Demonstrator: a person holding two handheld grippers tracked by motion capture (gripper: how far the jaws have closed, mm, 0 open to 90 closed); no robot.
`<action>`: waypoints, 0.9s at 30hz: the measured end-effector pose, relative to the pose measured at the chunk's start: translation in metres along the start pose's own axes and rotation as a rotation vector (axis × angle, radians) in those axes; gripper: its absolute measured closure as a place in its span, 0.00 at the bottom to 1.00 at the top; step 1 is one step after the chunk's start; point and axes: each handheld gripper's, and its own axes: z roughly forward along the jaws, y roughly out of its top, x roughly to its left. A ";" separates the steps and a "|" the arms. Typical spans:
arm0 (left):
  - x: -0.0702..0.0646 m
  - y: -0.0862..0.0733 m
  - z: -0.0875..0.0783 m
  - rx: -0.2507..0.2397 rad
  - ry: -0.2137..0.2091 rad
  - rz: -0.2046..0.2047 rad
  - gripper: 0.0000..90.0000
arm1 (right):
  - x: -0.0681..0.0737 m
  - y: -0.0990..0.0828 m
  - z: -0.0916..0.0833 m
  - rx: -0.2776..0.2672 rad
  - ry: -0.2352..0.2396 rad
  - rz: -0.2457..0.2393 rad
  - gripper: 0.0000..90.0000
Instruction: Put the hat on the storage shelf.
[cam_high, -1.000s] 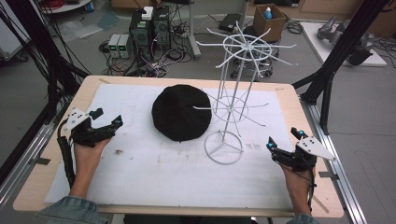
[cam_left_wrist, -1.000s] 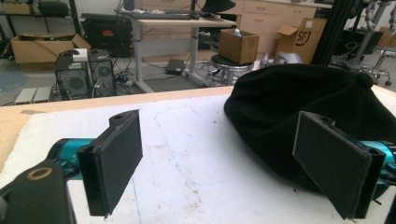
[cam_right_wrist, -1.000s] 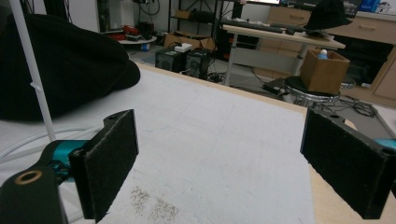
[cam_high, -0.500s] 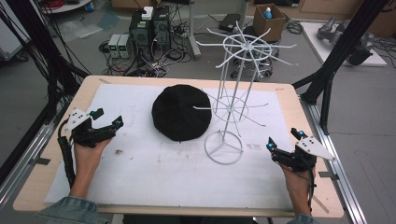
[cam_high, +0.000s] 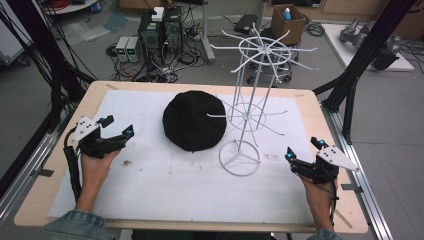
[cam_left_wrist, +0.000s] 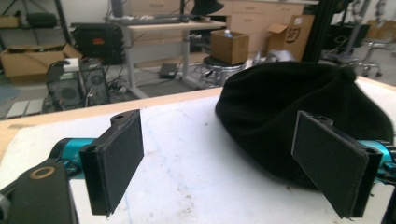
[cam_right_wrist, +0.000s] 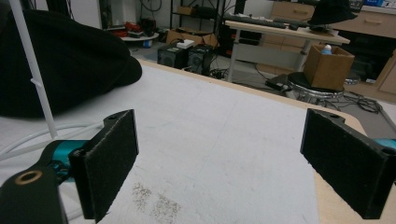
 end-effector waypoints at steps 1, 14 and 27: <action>0.000 0.000 0.000 -0.001 0.004 -0.001 0.19 | 0.000 0.000 0.000 0.001 -0.001 -0.001 0.12; -0.008 0.008 0.011 0.000 -0.107 0.041 0.19 | -0.002 0.000 -0.002 0.002 -0.002 0.003 0.12; -0.018 0.018 0.041 0.019 -0.194 0.071 0.19 | -0.003 0.000 0.001 0.002 0.002 0.005 0.12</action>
